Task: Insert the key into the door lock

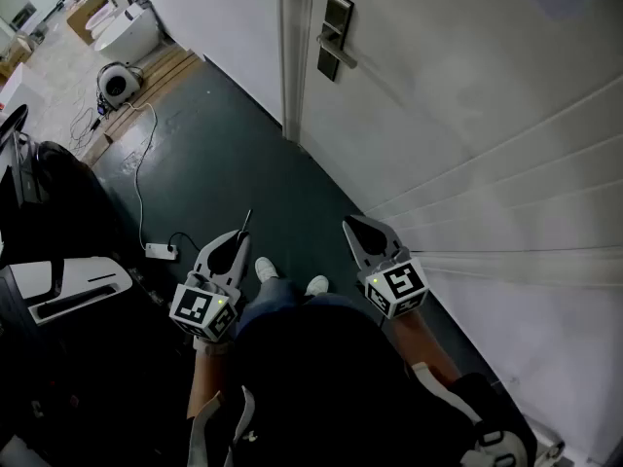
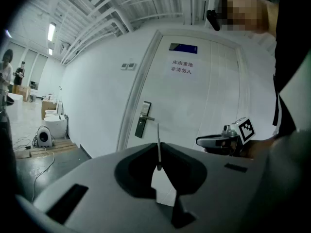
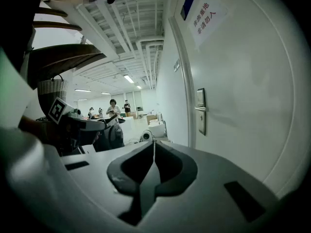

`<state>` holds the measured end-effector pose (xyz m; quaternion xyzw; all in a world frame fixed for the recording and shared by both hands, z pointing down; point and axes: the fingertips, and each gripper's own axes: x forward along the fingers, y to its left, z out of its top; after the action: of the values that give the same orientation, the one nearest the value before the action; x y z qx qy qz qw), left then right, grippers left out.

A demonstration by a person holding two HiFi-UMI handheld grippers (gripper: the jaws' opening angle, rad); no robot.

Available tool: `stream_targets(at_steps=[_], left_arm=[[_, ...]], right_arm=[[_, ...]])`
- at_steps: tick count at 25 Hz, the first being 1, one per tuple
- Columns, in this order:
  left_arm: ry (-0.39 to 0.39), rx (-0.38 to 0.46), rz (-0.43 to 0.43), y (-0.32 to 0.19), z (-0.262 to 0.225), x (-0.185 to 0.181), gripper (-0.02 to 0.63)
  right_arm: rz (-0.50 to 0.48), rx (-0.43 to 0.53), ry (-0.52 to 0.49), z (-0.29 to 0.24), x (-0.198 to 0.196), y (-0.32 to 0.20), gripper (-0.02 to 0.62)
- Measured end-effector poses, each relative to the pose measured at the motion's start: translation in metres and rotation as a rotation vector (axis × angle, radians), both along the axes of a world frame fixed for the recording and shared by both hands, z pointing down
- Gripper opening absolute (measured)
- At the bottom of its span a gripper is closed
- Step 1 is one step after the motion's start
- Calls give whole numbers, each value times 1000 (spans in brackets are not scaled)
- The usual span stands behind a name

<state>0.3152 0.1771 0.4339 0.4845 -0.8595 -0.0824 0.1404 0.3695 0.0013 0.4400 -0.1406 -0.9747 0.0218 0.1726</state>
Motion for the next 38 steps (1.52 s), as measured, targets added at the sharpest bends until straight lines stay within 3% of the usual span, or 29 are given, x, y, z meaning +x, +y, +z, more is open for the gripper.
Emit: stream_targets(at_steps=[5, 15, 23, 31, 38], left_arm=[[3, -22, -6, 26, -1, -16, 28], [31, 0, -30, 78, 12, -78, 28], [66, -24, 32, 109, 29, -112, 28], [117, -32, -17, 112, 46, -151, 28], [134, -40, -65, 85, 48, -209, 28]], right_arm=[[-13, 7, 27, 5, -15, 27, 17], [-22, 5, 22, -2, -90, 77, 18], [31, -13, 27, 6, -137, 101, 18], [7, -31, 48, 21, -178, 97, 18], [-32, -61, 31, 25, -251, 65, 18]])
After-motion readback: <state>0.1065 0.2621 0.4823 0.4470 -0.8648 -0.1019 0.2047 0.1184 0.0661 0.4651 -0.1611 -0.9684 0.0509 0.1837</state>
